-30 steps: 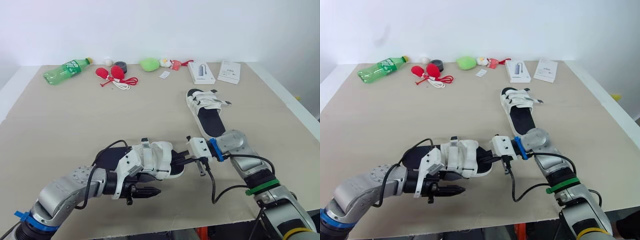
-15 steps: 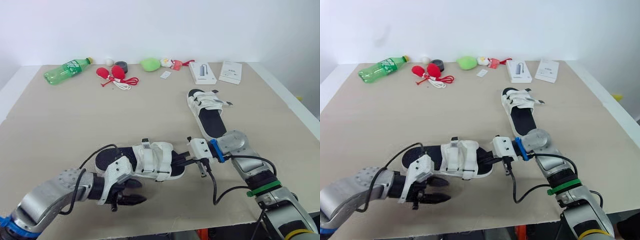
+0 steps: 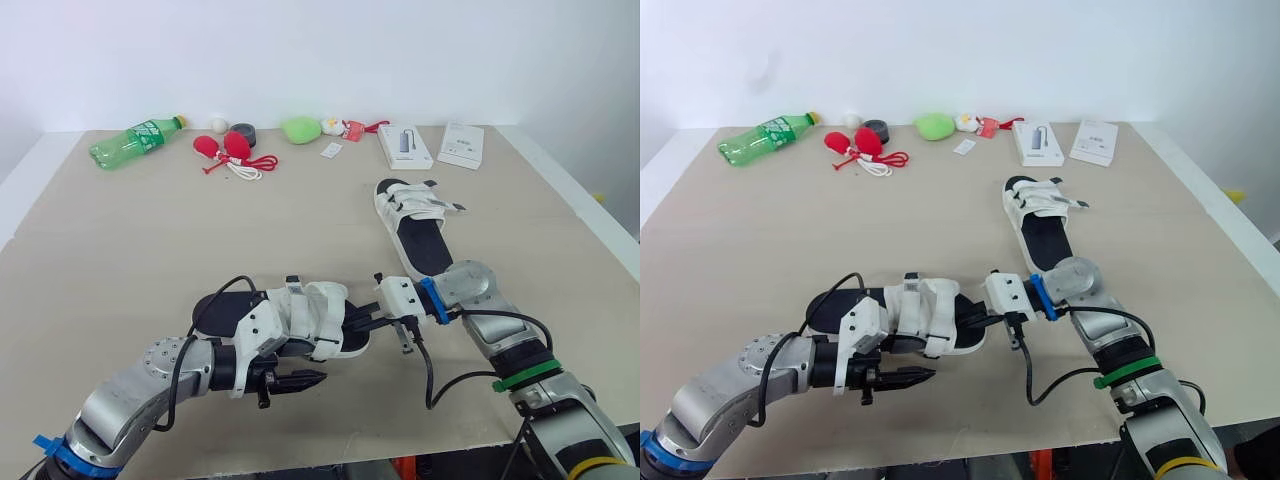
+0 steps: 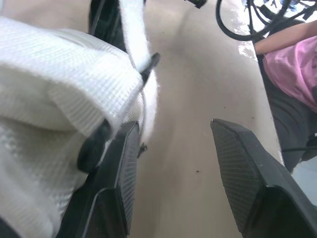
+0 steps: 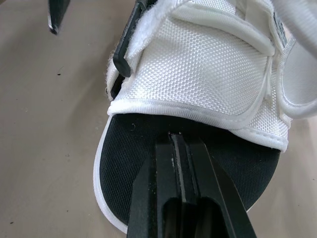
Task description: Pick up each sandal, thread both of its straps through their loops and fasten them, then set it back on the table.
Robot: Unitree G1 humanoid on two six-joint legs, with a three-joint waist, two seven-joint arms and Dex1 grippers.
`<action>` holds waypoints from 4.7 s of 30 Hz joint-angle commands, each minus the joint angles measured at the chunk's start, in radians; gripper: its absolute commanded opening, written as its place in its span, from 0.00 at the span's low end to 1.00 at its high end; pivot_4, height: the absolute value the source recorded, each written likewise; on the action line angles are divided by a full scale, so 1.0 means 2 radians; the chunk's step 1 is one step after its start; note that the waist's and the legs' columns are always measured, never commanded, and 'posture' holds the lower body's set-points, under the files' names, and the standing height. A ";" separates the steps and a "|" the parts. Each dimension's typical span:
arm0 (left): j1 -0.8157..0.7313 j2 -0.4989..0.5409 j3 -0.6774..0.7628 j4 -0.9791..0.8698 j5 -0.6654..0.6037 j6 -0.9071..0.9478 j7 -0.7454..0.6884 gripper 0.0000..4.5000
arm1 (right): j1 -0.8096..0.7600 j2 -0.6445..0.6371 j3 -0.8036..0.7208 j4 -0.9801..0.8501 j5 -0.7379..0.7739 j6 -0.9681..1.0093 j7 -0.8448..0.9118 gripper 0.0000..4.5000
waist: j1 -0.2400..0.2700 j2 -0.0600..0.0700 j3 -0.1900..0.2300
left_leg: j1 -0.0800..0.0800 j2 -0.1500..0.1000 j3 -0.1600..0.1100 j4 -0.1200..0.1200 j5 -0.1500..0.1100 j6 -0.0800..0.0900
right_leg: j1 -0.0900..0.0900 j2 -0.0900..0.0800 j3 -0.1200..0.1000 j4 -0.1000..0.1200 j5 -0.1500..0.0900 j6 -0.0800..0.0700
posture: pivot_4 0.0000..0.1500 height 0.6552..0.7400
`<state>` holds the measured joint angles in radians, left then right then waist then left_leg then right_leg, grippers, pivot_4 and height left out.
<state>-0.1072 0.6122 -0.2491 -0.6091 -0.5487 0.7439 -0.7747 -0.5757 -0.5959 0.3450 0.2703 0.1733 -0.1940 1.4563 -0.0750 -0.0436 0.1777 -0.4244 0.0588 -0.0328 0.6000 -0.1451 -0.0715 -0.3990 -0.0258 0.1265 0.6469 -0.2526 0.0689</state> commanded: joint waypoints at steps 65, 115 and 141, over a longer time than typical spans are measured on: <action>-0.041 0.087 0.014 0.104 0.268 -0.739 -0.187 0.63 | 0.004 -0.010 0.026 0.040 -0.039 -0.006 0.017 0.00 | 0.002 0.001 -0.004 | 0.000 0.002 0.005 -0.001 -0.001 0.001 | 0.000 -0.002 0.000 -0.001 0.000 -0.001 | 1.00 1.00; -0.150 0.101 0.034 0.197 -0.245 -0.014 -0.108 0.00 | -0.006 -0.012 0.029 0.038 -0.041 0.003 -0.004 0.00 | 0.000 0.002 -0.004 | 0.000 0.003 0.005 0.000 -0.001 0.002 | 0.001 0.001 0.001 0.002 -0.001 0.001 | 1.00 1.00; -0.270 -0.021 -0.005 0.236 -0.012 -0.092 -0.158 0.00 | -0.011 0.002 0.031 0.060 -0.045 -0.016 -0.023 0.00 | -0.001 0.001 -0.004 | 0.001 0.002 0.003 0.001 0.001 0.002 | 0.003 0.001 0.001 0.001 0.000 0.000 | 1.00 1.00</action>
<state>-0.6049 0.5921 -0.2777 -0.1657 -0.5901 0.5649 -1.1002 -0.6138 -0.5836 0.3810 0.3283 0.1697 -0.2388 1.4276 -0.0770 -0.0420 0.1695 -0.4227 0.0624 -0.0274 0.6026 -0.1424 -0.0678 -0.3926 -0.0237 0.1282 0.6492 -0.2519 0.0697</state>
